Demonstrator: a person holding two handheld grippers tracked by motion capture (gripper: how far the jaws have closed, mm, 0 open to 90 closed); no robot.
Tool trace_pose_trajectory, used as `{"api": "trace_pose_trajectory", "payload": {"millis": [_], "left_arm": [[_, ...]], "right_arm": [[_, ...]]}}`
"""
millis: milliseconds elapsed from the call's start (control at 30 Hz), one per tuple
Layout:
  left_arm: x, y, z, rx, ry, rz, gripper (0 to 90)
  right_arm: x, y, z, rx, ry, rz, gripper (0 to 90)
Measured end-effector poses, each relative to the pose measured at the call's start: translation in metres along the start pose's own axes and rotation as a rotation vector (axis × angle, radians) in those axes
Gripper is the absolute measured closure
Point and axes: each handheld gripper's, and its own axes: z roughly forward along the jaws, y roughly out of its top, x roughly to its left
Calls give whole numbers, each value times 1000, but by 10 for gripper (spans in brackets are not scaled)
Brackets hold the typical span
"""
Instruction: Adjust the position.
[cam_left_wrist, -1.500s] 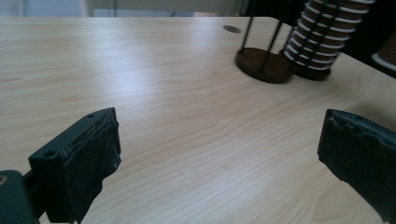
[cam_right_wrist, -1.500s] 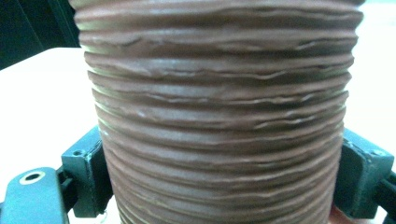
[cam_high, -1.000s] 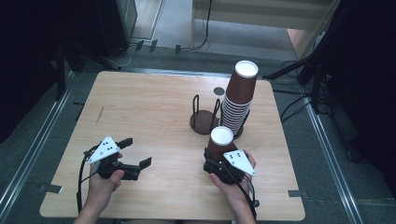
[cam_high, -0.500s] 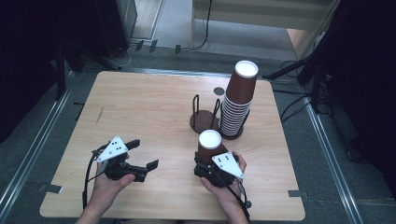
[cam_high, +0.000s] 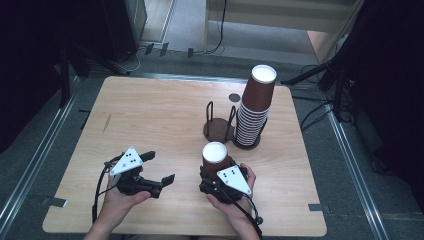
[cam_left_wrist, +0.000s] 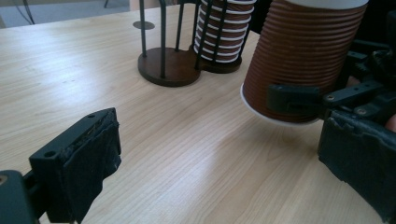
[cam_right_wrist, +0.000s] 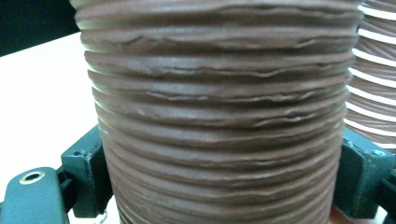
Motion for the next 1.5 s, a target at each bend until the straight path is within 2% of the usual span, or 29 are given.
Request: {"api": "trace_pose_trajectory", "payload": {"millis": [133,200,300,400,500,600,633,767,800,933,1067,1200,1367,1500], "left_arm": [[-3,1,2,9,-12,8,0],[-5,2,4,13,-14,18,0],[-9,3,7,19,-27,31,0],[-11,4,10,26,-31,40,0],[-13,4,15,45,-44,50,0],[-15,5,20,52,-52,54,0],[-16,6,21,54,-53,56,0],[-20,7,25,61,-66,70,0],[-21,8,27,64,-67,76,0],[-26,9,30,75,-75,93,0],[-30,9,32,81,-71,107,35],[-32,9,32,92,-73,127,40],[-34,9,30,101,-73,149,40],[-37,9,30,106,-79,161,46]], "right_arm": [[3,-2,0,-2,-11,-33,118],[6,-4,0,-1,-29,-71,119],[7,-5,0,-4,-60,-86,119],[5,-5,-1,-6,-58,-85,119],[4,-6,-2,-12,-75,-103,120],[3,-8,-3,-14,-53,-126,120],[5,-10,-4,-24,-56,-154,119],[5,-12,-5,-19,-82,-184,116],[6,-14,-6,-36,-95,-211,116],[7,-16,-8,-63,-89,-260,117],[9,-17,-7,-68,-65,-280,119],[16,-20,-5,-63,-49,-343,120],[20,-22,-4,-64,-49,-384,120],[22,-22,-3,-64,-43,-396,120]]}}
